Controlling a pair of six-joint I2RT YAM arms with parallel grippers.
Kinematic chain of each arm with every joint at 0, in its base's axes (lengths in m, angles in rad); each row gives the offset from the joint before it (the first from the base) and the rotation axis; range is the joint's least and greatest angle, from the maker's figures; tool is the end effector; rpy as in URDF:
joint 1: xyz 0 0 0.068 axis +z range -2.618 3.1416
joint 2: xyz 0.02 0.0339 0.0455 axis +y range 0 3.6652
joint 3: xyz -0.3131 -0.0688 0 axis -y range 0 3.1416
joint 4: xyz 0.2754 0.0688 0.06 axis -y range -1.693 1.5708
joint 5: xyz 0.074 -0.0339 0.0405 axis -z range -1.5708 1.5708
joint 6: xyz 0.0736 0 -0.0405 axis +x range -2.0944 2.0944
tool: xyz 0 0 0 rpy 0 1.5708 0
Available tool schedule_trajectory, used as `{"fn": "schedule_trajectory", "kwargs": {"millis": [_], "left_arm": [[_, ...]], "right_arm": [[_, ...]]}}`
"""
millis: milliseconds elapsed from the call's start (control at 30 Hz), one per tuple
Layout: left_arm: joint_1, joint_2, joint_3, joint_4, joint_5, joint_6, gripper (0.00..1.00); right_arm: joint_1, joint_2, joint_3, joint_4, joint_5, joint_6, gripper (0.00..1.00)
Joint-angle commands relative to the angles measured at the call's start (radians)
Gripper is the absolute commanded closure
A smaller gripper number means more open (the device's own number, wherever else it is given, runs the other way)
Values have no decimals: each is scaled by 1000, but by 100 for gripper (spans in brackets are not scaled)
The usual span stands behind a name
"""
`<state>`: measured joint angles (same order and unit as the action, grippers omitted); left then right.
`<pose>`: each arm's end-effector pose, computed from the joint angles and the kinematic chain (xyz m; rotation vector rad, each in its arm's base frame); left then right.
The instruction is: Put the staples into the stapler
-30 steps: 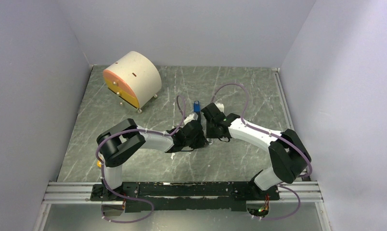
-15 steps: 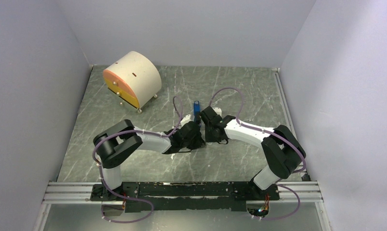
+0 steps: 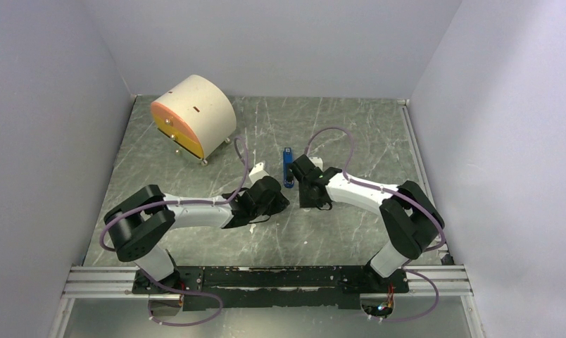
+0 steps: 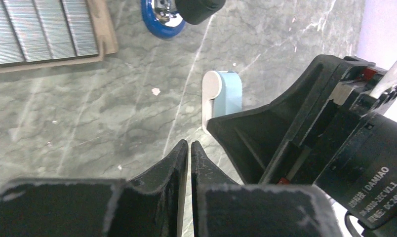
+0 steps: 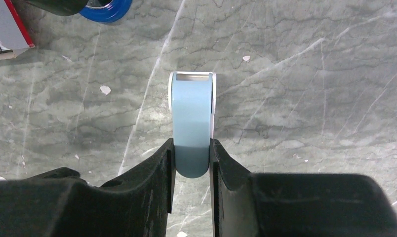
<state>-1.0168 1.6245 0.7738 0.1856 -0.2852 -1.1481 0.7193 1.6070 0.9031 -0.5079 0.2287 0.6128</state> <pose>0.2161 -0.3100 0.1694 -0.3172 2.3282 -0.8493 0.2602 0.2057 0.1575 -0.0882 2.7188 0.0593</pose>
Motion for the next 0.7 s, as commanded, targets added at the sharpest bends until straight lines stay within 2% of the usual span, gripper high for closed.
{"fn": "schedule_trajectory", "kwargs": {"millis": [0,100,233,533,667], "left_arm": [[3,-53,-25,-36,-72,22,86],[3,-74,-30,-60,-97,31,86],[3,-98,-40,-81,-124,37,85],[4,-126,-63,-82,-128,47,84],[3,-118,-61,-71,-108,53,84]], "right_arm": [[-7,53,-10,-5,41,-13,68],[-9,33,39,-37,41,-26,58],[-10,40,93,-70,49,-39,52],[-9,-5,130,-89,44,-50,41],[-11,-22,136,-136,84,-60,42]]}}
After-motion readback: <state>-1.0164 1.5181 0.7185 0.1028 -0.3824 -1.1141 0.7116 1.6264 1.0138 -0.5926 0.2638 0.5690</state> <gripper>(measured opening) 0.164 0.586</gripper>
